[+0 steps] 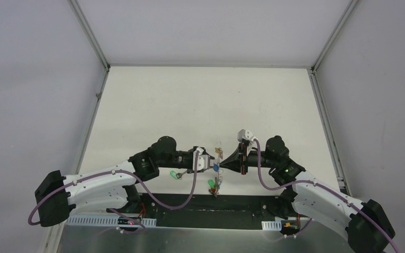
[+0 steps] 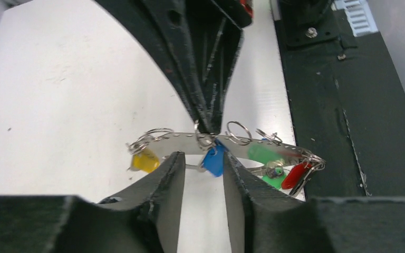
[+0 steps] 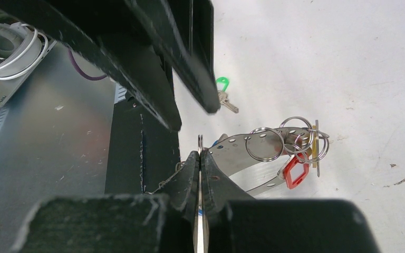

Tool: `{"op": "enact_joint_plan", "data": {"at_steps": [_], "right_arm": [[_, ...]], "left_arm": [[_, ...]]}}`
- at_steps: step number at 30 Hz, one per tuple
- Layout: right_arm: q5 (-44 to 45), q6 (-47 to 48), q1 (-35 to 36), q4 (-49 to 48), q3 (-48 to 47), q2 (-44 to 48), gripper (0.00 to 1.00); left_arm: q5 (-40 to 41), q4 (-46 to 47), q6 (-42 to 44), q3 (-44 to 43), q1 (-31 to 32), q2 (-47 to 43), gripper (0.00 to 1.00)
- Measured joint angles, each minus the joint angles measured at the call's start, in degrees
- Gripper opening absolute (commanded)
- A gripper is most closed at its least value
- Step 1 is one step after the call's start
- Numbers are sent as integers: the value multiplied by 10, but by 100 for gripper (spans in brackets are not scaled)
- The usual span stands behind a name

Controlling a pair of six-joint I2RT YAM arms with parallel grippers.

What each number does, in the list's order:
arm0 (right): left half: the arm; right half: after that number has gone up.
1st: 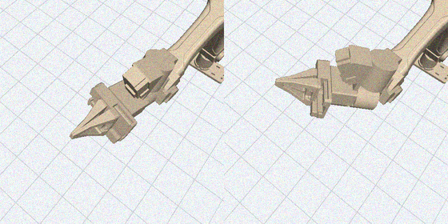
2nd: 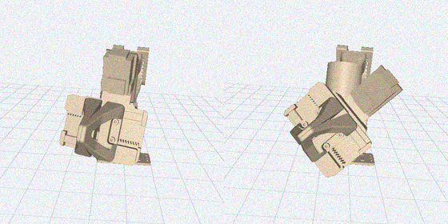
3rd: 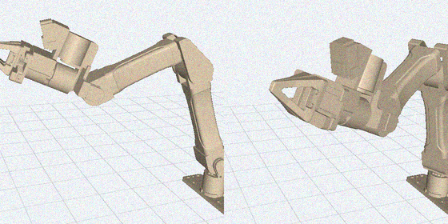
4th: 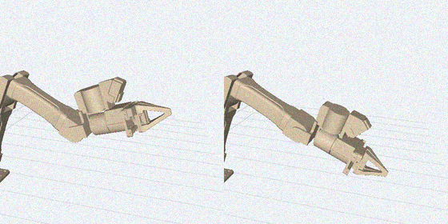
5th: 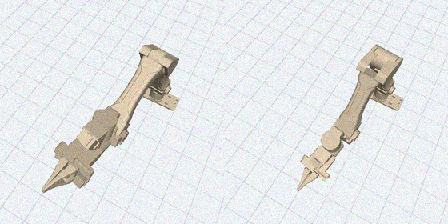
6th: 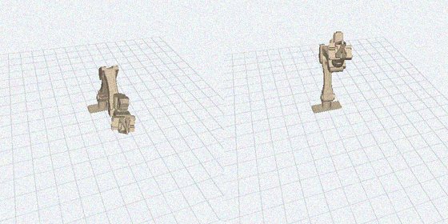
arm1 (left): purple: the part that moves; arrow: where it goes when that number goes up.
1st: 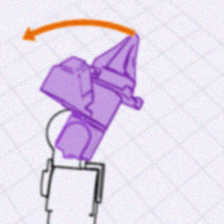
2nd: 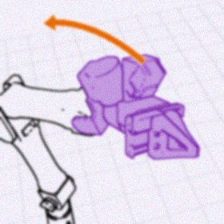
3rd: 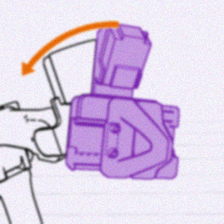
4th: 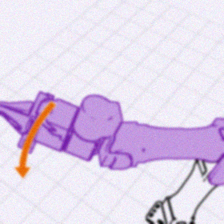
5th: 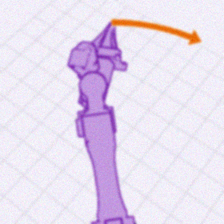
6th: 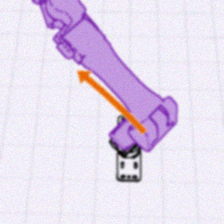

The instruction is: Put the keys on the keyring

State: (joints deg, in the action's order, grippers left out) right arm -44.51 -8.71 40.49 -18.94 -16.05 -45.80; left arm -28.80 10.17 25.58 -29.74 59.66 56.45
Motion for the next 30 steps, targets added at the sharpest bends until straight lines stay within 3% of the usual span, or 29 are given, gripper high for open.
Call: {"op": "enact_joint_plan", "data": {"at_steps": [6,11,18,23,30], "right_arm": [[1,0,0,0,0,1,0],[1,0,0,1,0,2,0],[2,0,0,10,0,10,0],[1,0,0,13,0,11,0],[1,0,0,17,0,12,0]], "left_arm": [[60,-15,-50,0,0,-49,46],[57,-47,-98,-17,-25,-35,46],[-79,-4,-220,-17,-140,8,43],[-193,135,-313,15,-151,48,37],[-259,242,-372,26,-151,103,29]]}}
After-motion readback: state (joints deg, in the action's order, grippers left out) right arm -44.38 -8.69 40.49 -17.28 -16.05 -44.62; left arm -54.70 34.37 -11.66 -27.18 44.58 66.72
